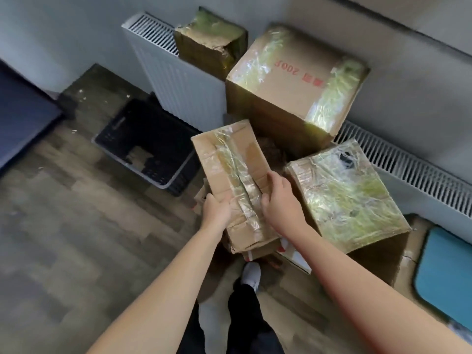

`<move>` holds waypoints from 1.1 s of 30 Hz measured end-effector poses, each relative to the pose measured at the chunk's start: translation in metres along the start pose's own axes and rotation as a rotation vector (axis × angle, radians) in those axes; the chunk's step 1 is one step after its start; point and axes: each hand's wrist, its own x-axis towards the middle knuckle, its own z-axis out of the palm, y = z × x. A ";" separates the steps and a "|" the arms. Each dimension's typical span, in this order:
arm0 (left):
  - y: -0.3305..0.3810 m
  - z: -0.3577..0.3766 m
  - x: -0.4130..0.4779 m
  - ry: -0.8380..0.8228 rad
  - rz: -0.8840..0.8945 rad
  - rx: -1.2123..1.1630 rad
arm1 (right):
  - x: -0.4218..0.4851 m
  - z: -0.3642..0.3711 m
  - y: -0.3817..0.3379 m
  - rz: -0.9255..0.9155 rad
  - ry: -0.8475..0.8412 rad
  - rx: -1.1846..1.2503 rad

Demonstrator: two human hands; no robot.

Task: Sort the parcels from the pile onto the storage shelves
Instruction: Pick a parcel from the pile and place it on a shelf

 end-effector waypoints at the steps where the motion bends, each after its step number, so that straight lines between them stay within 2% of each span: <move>1: -0.001 -0.001 0.000 0.019 -0.008 -0.016 | 0.000 0.002 0.000 -0.018 0.008 0.016; 5: -0.006 -0.013 -0.004 0.084 -0.026 -0.065 | 0.005 0.006 -0.008 -0.034 0.047 0.042; 8: -0.021 -0.034 -0.010 0.112 -0.037 -0.088 | 0.009 0.005 -0.022 -0.051 -0.016 -0.007; 13: -0.032 -0.088 -0.024 0.155 -0.039 -0.228 | 0.014 -0.005 -0.059 -0.077 -0.157 0.232; 18: -0.029 -0.141 -0.037 0.107 0.001 -0.381 | 0.015 -0.010 -0.098 -0.018 -0.179 0.267; 24: -0.016 -0.193 -0.061 -0.014 0.126 -0.483 | 0.009 -0.035 -0.133 0.061 -0.522 0.572; 28: -0.007 -0.206 -0.066 0.045 0.219 -0.348 | 0.001 -0.030 -0.149 -0.017 -0.411 0.590; 33: 0.003 -0.220 -0.068 0.088 0.264 -0.293 | -0.012 -0.029 -0.172 -0.086 -0.303 0.569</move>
